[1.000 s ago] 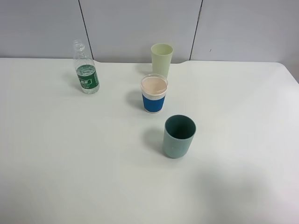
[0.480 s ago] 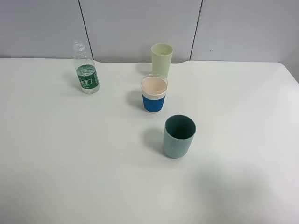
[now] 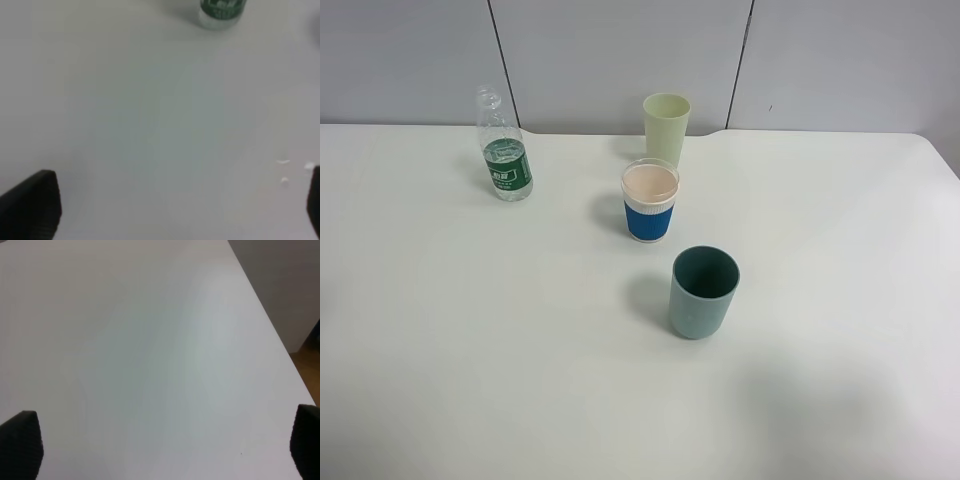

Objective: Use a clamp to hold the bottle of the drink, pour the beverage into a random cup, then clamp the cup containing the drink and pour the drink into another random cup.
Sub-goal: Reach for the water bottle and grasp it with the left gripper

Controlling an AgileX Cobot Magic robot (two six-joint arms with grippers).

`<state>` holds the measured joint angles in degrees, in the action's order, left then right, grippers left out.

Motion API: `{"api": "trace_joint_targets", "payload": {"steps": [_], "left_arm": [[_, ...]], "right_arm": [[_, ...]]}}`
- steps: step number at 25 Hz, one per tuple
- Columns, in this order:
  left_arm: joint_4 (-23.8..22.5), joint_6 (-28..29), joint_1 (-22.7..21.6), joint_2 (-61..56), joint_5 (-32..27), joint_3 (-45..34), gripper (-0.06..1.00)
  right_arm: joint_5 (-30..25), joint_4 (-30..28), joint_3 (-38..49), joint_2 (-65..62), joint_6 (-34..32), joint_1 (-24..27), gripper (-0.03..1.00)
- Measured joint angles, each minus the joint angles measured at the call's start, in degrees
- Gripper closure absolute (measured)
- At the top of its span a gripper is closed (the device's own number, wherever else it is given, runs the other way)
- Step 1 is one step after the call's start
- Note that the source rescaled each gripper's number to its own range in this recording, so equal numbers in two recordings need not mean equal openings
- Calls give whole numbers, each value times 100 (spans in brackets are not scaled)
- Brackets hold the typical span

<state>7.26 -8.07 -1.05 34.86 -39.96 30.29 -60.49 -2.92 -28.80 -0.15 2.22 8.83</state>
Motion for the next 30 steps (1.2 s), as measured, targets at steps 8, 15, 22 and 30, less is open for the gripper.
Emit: {"api": "trace_joint_targets", "payload": {"steps": [8,15,22,30], "left_arm": [[238,-156,0,1539,88,0,-6],[373,-156,370,2586,765,0,-6],[505,-143,882,3400,1593,19,-6],[495,-138,1482,4202,3451,19,-6]], "right_arm": [[0,0,0,0,0,0,-2],[0,0,0,0,0,0,-2],[0,0,0,0,0,0,-2],[5,0,0,0,0,0,-2]]}}
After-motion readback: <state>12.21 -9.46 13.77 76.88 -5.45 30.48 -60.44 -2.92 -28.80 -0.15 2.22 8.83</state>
